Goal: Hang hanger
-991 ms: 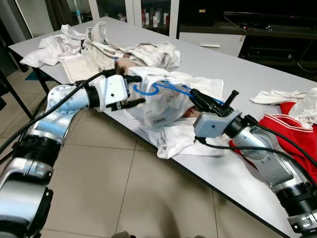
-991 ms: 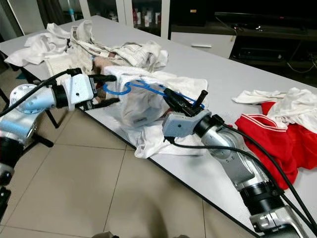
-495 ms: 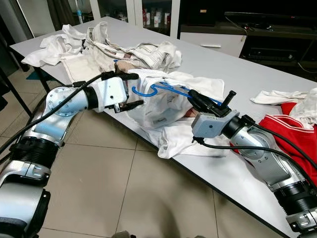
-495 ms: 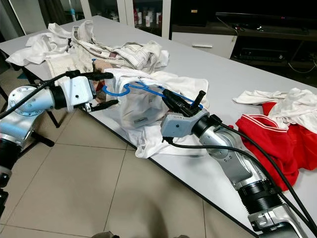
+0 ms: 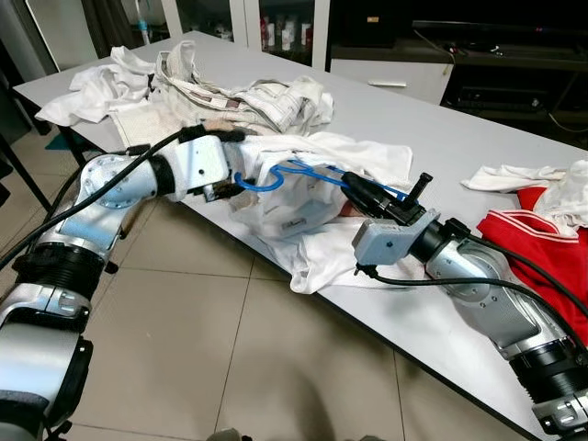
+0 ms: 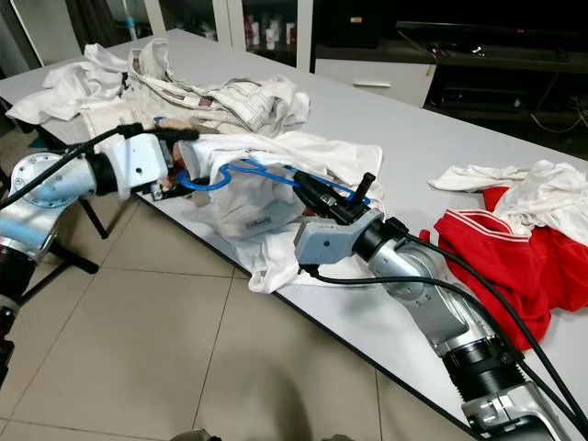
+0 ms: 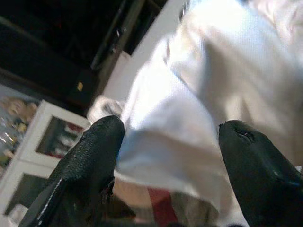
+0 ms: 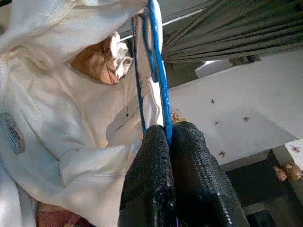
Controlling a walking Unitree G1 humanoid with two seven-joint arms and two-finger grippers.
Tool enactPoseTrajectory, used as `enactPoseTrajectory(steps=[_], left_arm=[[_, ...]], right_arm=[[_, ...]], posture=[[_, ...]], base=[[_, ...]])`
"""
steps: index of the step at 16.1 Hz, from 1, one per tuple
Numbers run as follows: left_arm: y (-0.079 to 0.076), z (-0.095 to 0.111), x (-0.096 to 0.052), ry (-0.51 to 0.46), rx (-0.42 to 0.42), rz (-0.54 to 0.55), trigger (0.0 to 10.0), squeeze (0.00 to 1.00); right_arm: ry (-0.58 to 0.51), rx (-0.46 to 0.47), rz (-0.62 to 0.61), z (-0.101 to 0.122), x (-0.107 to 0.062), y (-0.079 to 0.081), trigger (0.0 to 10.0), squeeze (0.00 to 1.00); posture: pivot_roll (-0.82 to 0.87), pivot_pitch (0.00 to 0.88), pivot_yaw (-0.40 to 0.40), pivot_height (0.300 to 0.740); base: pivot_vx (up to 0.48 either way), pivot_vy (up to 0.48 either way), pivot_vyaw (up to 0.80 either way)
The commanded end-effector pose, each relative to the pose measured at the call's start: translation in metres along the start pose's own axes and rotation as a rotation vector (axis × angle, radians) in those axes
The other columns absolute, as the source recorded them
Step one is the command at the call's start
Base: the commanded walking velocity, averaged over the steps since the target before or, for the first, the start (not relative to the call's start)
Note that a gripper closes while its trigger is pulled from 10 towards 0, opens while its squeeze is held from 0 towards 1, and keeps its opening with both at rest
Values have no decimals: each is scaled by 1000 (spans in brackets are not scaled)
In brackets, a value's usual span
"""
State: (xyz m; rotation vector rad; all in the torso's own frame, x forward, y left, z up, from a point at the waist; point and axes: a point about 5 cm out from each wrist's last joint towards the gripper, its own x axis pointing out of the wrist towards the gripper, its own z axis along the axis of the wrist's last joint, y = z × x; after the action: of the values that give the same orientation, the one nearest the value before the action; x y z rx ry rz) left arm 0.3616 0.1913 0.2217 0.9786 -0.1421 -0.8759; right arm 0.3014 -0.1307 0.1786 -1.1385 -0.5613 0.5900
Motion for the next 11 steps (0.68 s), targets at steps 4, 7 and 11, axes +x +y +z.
enactPoseTrajectory(steps=[4,7,11], left_arm=[[2,-3,1,25,10,-12,10000,0],[1,0,2,-6,-5,-4,0,0],[-6,-3,4,-22,-90,-26,0,0]], right_arm=[[-63,-28,-46,10,1,-12,0,0],[-86,-38,-62,15,5,-16,0,0],[-96,-41,-90,16,9,-21,10000,0]], posture=[[16,0,42,723],[18,0,41,723],[25,0,34,723]], base=[[0,0,0],[0,0,0],[0,0,0]])
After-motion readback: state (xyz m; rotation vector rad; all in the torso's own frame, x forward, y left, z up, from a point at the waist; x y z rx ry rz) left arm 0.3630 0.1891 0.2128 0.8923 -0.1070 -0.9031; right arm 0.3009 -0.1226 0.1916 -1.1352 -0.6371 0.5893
